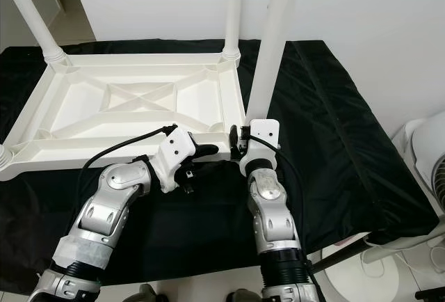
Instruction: Building children table
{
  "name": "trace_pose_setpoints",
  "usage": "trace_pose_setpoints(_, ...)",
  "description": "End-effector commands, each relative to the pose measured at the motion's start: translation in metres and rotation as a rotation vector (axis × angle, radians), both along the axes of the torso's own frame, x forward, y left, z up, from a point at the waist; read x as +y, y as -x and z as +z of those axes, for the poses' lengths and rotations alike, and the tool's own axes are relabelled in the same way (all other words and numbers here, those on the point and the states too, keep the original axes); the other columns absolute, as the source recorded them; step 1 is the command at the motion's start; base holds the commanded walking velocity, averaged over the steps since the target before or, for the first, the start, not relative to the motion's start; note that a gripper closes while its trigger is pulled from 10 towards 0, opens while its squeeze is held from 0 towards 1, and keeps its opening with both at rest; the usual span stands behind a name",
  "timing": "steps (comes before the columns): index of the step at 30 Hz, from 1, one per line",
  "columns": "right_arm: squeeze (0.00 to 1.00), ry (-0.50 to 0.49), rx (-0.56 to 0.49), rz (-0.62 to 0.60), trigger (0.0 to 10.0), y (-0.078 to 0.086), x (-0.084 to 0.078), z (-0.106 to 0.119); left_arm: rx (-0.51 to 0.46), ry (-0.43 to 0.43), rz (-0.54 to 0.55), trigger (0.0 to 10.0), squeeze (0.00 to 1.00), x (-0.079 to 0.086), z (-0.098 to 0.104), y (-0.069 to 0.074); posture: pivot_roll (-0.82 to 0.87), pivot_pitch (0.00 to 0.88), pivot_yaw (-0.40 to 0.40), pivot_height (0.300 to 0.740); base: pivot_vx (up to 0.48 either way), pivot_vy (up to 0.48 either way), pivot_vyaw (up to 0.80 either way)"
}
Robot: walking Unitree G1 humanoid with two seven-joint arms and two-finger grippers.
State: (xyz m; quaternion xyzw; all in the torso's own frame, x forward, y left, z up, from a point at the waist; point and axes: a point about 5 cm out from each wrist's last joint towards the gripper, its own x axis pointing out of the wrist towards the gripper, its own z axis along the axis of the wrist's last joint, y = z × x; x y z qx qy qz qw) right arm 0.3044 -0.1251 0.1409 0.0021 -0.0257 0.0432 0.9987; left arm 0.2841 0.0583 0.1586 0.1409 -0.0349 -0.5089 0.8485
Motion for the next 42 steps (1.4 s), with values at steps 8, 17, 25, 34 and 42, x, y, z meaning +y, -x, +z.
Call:
trace_pose_setpoints(8,0.00,0.054,0.005,0.207,10.0,0.002,-0.018,0.005,-0.021,0.002,0.147,10.0,0.00,0.008,-0.001,-0.005,-0.09,0.041,0.004,0.740,0.000,0.000,0.00)
trace_pose_setpoints(17,0.00,0.171,0.020,0.554,10.0,-0.008,-0.026,0.007,-0.029,-0.003,0.132,10.0,0.00,0.007,0.001,-0.005,-0.09,0.024,0.022,0.740,0.000,0.000,0.00)
trace_pose_setpoints(25,0.00,0.278,0.074,0.674,10.0,-0.021,-0.026,0.001,-0.036,0.003,0.132,10.0,0.00,0.006,0.004,-0.007,-0.09,0.023,0.023,0.740,0.000,0.000,0.00)
trace_pose_setpoints(34,0.00,0.286,0.130,0.701,0.0,-0.026,-0.037,-0.006,-0.042,0.010,0.147,10.0,0.00,0.006,0.005,-0.008,-0.08,0.021,0.007,0.740,0.000,0.000,0.00)
trace_pose_setpoints(42,0.00,0.249,0.121,0.675,9.8,-0.028,-0.042,-0.004,-0.042,0.015,0.148,10.0,0.00,0.006,0.006,-0.009,-0.08,0.023,0.008,0.740,0.000,0.000,0.00)
